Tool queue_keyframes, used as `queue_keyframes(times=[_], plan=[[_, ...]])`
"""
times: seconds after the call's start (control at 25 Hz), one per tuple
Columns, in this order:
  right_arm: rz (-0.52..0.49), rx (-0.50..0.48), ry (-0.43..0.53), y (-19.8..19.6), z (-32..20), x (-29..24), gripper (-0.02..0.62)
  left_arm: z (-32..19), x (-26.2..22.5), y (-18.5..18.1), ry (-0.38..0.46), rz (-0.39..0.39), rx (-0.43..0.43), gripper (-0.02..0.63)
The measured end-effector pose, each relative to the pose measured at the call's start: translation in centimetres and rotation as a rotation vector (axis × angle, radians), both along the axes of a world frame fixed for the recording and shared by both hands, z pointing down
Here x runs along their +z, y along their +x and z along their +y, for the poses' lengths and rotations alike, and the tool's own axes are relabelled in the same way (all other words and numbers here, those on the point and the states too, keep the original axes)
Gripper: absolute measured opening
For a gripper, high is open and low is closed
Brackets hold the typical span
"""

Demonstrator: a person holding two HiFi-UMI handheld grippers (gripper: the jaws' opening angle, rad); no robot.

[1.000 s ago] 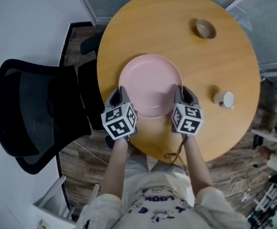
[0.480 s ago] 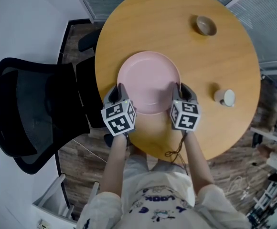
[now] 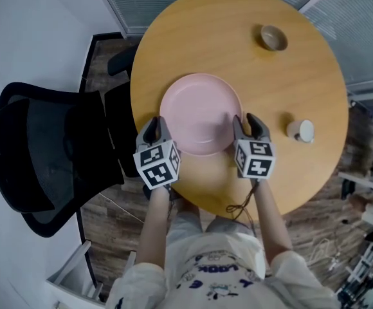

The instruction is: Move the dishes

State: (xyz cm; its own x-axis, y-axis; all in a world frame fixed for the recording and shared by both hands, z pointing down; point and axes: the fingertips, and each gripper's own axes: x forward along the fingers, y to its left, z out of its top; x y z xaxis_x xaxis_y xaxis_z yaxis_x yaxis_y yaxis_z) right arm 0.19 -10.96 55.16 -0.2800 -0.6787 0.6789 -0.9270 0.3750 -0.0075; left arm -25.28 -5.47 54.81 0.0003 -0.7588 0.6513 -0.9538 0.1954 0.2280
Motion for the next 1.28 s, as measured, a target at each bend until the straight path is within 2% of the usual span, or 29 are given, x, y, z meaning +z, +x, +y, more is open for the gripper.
queue_keyframes(times=[0.16,0.32,0.6,0.96,1.28], plan=[[-0.041,0.05,0.059,1.0,-1.3,-3.5,0.13,0.1,-2.1,-1.3,0.026,-0.007,-0.029,0.02],[-0.122,0.108,0.127,1.6,-3.3,-8.3,0.129,-1.0,-5.8,-1.7,0.097,-0.015,-0.032,0.02],[-0.123,0.129,0.254,2.5,-7.5,-15.6,0.129,-4.0,-11.6,1.1,0.2,0.009,0.059,0.02],[-0.211,0.216,0.255,6.7,-13.8,-19.6,0.124,-8.0,-15.1,5.2,0.239,0.039,0.165,0.018],[-0.176,0.245,0.204,10.2,-20.7,-18.3,0.124,-13.2,-16.2,8.5,0.237,0.051,0.221,0.018]])
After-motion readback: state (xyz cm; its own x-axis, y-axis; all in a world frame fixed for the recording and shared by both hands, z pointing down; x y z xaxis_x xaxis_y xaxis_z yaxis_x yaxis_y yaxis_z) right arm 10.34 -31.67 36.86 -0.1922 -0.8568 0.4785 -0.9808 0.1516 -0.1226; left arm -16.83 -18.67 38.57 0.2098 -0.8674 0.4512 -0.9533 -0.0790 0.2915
